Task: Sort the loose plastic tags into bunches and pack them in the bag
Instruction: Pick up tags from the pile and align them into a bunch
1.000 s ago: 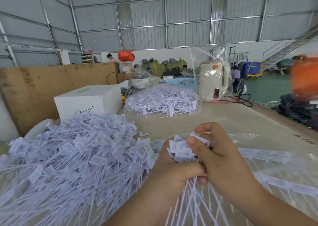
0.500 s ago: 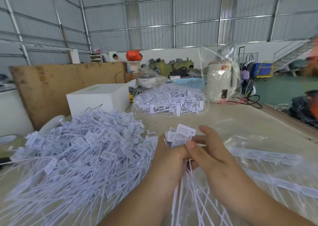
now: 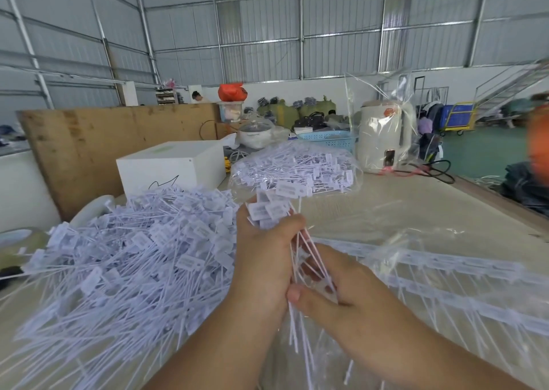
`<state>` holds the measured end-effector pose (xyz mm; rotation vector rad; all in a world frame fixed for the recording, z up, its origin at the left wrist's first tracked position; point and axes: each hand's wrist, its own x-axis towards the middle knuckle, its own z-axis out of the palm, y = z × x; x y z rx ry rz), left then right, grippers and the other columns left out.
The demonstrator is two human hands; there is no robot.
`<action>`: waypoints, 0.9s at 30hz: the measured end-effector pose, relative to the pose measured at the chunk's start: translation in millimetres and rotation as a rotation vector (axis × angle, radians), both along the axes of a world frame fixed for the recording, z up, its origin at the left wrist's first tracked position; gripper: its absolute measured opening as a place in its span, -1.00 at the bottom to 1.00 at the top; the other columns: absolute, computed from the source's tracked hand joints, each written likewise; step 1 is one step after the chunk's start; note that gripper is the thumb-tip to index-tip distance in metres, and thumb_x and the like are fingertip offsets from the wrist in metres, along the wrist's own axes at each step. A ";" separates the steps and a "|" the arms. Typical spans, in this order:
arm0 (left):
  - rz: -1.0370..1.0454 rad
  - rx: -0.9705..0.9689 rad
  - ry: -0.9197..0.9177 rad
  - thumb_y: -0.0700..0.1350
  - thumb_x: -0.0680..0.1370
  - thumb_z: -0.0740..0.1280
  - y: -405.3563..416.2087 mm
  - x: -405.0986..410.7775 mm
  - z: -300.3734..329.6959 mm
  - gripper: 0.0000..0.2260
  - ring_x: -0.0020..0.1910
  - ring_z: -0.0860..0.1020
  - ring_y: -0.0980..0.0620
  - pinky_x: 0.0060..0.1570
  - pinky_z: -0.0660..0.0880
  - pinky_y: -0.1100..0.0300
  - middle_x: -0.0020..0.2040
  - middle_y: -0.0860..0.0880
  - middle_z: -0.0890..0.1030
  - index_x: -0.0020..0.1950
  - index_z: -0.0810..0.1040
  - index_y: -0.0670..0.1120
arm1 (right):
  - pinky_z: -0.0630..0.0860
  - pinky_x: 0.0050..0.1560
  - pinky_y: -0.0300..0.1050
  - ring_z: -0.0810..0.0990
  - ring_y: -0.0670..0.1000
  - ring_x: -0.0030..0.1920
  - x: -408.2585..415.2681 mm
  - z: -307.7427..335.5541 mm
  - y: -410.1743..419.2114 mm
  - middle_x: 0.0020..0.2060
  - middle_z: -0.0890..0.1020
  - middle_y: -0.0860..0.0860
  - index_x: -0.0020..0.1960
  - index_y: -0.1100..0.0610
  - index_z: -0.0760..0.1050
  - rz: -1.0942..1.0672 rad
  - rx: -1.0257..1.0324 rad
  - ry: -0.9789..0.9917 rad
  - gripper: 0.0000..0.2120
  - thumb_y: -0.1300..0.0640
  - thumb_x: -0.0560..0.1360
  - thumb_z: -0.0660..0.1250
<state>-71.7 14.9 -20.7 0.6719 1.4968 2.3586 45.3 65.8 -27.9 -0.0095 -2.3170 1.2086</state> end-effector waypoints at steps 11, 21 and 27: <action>-0.216 -0.220 0.343 -0.26 0.37 0.50 9.0 1.6 -18.3 -0.54 -0.28 0.61 0.26 -0.33 0.48 0.41 -0.25 0.20 0.65 0.13 0.42 0.07 | 0.37 -0.30 -0.21 0.53 -0.13 -0.35 -6.5 -13.5 4.0 -0.42 0.57 -0.09 -0.21 -0.10 0.54 -0.106 -0.155 -0.137 -0.64 0.38 0.42 0.25; 0.244 -0.732 0.575 -0.04 0.50 0.38 -20.3 -62.0 0.8 -0.48 -0.37 0.58 0.15 -0.36 0.50 0.19 -0.05 0.05 0.63 0.40 0.27 0.12 | 0.40 0.06 -0.25 0.45 -0.16 0.02 4.3 -10.5 8.2 -0.04 0.53 -0.14 0.05 -0.01 0.49 -0.301 0.435 -0.219 -0.80 -0.10 0.55 0.22; 0.503 -1.180 0.872 0.13 0.53 0.24 -27.3 -73.5 2.3 -0.43 -0.01 0.54 -0.15 -0.20 0.40 0.09 0.09 -0.05 0.55 0.49 0.09 0.13 | 0.23 0.29 -0.11 0.41 -0.02 0.08 2.1 -13.0 6.2 -0.03 0.54 -0.07 0.02 0.04 0.52 -0.336 0.778 -0.408 -0.71 -0.11 0.56 0.12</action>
